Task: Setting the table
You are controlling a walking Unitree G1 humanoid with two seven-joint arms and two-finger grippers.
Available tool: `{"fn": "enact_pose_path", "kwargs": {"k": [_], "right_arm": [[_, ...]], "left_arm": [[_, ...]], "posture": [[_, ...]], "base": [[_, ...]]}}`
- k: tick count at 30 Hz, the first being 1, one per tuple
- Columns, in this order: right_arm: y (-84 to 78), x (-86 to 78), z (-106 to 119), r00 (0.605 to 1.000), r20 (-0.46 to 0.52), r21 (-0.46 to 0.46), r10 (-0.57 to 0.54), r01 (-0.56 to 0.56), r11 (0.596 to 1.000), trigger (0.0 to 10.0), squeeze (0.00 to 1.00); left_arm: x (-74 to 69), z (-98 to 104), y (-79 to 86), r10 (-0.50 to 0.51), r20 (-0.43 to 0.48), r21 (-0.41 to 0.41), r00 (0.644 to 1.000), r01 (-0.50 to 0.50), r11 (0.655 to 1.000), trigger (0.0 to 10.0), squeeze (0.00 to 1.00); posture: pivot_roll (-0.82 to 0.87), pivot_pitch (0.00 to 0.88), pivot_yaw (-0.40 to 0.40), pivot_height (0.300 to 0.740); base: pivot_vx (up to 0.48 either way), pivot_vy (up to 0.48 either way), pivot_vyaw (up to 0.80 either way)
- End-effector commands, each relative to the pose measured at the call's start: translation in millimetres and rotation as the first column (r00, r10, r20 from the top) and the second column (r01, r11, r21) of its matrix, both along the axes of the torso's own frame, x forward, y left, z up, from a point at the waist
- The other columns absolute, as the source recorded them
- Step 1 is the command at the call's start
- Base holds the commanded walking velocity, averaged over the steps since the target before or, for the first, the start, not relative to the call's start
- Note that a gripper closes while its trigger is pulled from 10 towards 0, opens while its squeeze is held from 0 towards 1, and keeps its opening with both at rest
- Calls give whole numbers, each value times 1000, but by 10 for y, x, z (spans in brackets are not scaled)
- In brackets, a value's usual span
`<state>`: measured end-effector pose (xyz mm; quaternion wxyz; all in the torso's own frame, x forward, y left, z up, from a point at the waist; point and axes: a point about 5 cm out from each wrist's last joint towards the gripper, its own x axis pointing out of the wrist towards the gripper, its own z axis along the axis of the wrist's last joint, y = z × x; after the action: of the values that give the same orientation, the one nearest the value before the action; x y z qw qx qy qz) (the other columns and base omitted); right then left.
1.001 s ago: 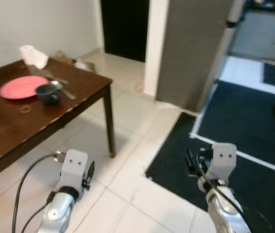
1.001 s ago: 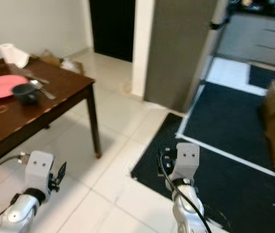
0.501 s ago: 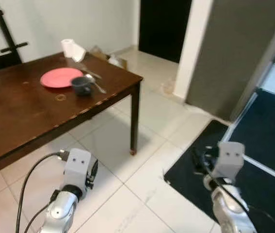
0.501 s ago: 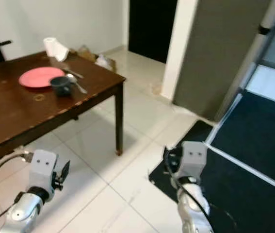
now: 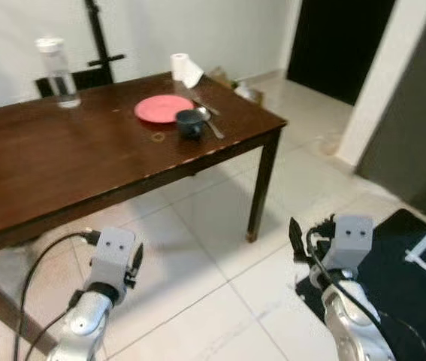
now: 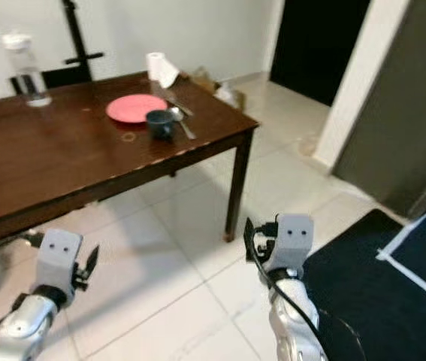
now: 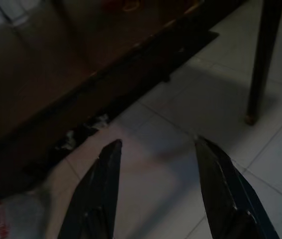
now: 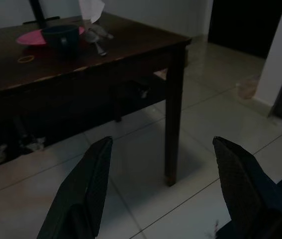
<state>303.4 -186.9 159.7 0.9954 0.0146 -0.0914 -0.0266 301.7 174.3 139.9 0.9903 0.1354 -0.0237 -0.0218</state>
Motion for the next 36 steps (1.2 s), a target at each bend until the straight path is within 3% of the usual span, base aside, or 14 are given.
{"fn": "enact_pose_path", "kwargs": {"k": [1,7,10,16,25,36], "right_arm": [[5,17,153,999,50,6,3,-3,1000,10000,0],[-39,55,418,991,132,44,-15,9,999,10000,0],[-71,57,475,988,152,78,-35,24,997,10000,0],[-173,30,528,975,177,165,-131,102,981,10000,0],[-236,34,574,970,184,165,-161,131,978,10000,0],[-192,36,572,973,186,150,-139,112,982,10000,0]], "left_arm": [[49,195,127,33,69,32,997,-36,999,10000,0],[190,516,239,65,151,28,986,-70,997,10000,0],[225,561,233,66,157,33,985,-72,997,10000,0],[279,557,87,32,163,51,986,-40,998,10000,0],[300,554,-52,-13,165,40,986,6,999,10000,0],[299,545,-90,-29,167,41,985,22,999,10000,0]], "posture": [[79,78,52,740],[79,75,53,740],[77,74,54,740],[69,69,52,740],[61,57,53,740],[59,48,53,740]], "base": [[0,0,788],[0,0,788],[0,0,788],[309,0,138],[472,0,0],[472,0,0]]}}
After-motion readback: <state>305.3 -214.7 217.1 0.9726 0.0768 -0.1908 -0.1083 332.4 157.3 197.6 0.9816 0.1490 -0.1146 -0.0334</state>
